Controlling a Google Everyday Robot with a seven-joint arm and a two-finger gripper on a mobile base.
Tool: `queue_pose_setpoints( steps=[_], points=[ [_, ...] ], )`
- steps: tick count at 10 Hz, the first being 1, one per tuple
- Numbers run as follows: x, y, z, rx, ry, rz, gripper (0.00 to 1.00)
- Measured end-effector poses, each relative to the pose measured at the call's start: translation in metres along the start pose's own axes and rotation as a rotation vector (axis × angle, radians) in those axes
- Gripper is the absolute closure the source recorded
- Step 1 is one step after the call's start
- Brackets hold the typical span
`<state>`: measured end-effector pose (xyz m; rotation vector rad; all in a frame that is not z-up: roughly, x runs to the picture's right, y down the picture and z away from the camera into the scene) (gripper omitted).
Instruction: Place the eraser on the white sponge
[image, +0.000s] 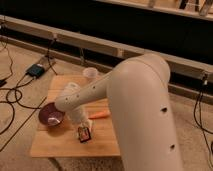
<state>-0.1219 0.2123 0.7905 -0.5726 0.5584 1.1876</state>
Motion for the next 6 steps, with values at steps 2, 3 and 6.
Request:
queue_pose_setpoints(
  steps=[2, 3, 6],
  points=[
    [-0.006, -0.010, -0.007, 0.002, -0.026, 0.032, 0.21],
    [-0.007, -0.014, -0.010, 0.000, -0.036, 0.046, 0.20],
    [-0.009, -0.016, -0.011, -0.009, -0.051, 0.062, 0.20]
  ],
)
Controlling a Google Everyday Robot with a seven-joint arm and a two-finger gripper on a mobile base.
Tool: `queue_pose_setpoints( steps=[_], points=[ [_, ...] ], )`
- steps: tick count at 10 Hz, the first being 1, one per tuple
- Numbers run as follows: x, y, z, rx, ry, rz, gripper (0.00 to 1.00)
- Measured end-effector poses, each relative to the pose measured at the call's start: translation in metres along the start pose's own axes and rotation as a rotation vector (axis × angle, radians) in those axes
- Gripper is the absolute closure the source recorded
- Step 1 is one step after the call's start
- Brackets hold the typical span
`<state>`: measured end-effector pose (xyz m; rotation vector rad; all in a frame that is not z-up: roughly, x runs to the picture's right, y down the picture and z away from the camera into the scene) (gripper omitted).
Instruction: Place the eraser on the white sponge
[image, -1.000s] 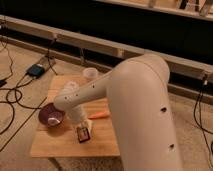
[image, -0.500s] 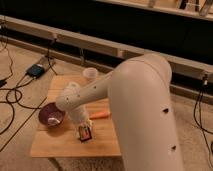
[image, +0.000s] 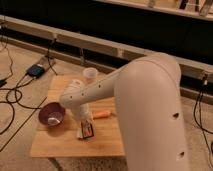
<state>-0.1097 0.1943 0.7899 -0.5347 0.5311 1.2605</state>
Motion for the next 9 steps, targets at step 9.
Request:
queue_pose_setpoints(
  steps=[9],
  points=[
    [-0.002, -0.009, -0.018, -0.003, -0.038, 0.040, 0.20]
  ],
)
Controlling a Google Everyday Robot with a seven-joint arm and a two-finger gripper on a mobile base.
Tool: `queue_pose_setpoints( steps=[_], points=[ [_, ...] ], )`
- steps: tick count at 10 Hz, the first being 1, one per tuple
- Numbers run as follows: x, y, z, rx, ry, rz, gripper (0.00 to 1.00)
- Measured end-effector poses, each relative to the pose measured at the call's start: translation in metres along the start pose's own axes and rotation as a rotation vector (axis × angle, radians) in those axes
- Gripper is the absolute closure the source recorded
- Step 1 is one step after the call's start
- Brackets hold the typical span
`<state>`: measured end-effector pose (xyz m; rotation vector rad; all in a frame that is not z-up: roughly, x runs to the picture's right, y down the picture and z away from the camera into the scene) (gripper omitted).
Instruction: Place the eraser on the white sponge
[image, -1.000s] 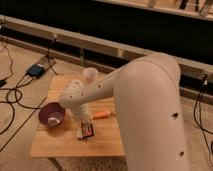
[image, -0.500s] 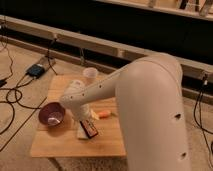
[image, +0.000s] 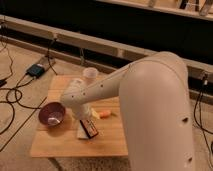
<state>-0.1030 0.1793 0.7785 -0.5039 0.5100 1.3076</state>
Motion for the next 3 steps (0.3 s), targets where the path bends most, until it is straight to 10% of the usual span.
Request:
queue_pose_setpoints(
  steps=[3],
  points=[
    [-0.0009, -0.0012, -0.0033, 0.001, -0.007, 0.003, 0.20]
  ],
)
